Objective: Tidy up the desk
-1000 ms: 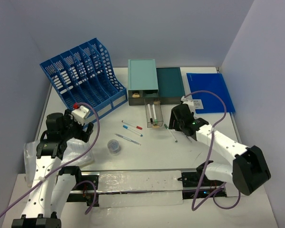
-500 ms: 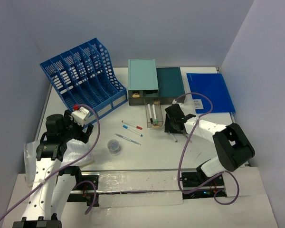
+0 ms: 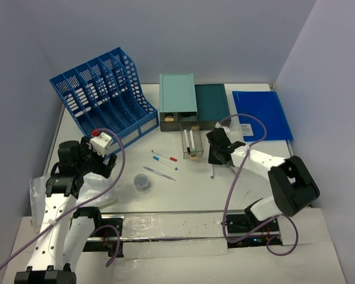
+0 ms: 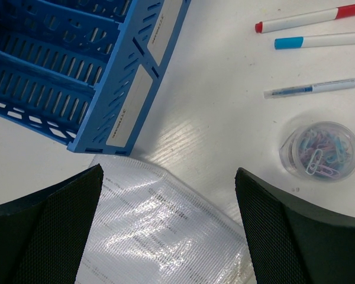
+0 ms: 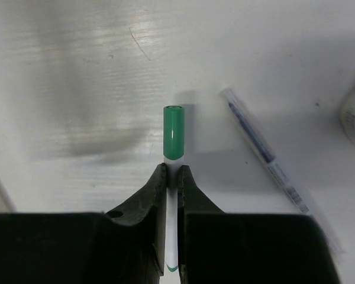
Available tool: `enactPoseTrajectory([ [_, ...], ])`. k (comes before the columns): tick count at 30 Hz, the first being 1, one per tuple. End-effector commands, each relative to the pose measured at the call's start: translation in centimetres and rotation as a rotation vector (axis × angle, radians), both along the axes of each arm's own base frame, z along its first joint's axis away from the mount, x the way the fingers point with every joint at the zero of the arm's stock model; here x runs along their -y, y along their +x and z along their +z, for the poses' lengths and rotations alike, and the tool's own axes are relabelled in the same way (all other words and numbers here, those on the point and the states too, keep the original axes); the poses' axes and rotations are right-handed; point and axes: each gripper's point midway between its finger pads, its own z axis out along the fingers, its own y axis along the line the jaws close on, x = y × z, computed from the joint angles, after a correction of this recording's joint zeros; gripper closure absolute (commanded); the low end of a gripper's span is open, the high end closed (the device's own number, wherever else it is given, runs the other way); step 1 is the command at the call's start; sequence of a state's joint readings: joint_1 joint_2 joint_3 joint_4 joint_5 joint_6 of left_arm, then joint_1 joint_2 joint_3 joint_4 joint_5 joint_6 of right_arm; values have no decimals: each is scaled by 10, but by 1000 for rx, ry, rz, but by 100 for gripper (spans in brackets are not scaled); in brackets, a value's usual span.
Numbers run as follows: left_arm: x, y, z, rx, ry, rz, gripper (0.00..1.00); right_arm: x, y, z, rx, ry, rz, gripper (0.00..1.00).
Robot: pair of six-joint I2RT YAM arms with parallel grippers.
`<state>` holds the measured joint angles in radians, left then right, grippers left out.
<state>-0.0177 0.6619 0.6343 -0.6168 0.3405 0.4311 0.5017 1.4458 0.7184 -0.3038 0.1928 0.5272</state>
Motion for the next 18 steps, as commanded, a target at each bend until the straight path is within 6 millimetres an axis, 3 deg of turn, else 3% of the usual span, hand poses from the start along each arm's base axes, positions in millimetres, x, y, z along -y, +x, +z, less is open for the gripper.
enactPoseTrajectory([
  [1, 13, 7, 23, 19, -35, -77, 1, 1, 18, 78, 206, 45, -30, 100],
  [3, 22, 5, 30, 5, -65, -121, 1, 4, 26, 109, 287, 45, -56, 100],
  [7, 41, 12, 38, -33, -139, -205, 1, 6, 37, 205, 533, 44, -115, 100],
  [10, 53, 24, 37, -71, -161, -234, 3, -15, 42, 240, 622, 61, -57, 100],
  [11, 60, 29, 38, -81, -153, -246, 4, -33, 45, 250, 646, 74, 1, 100],
  [13, 69, 37, 38, -86, -123, -253, 5, -56, 50, 250, 635, 87, 76, 100],
  [14, 77, 41, 35, -88, -90, -263, 6, -71, 57, 242, 605, 89, 117, 100],
  [18, 100, 44, 23, -86, 8, -324, 8, -93, 75, 207, 516, 53, 149, 100],
])
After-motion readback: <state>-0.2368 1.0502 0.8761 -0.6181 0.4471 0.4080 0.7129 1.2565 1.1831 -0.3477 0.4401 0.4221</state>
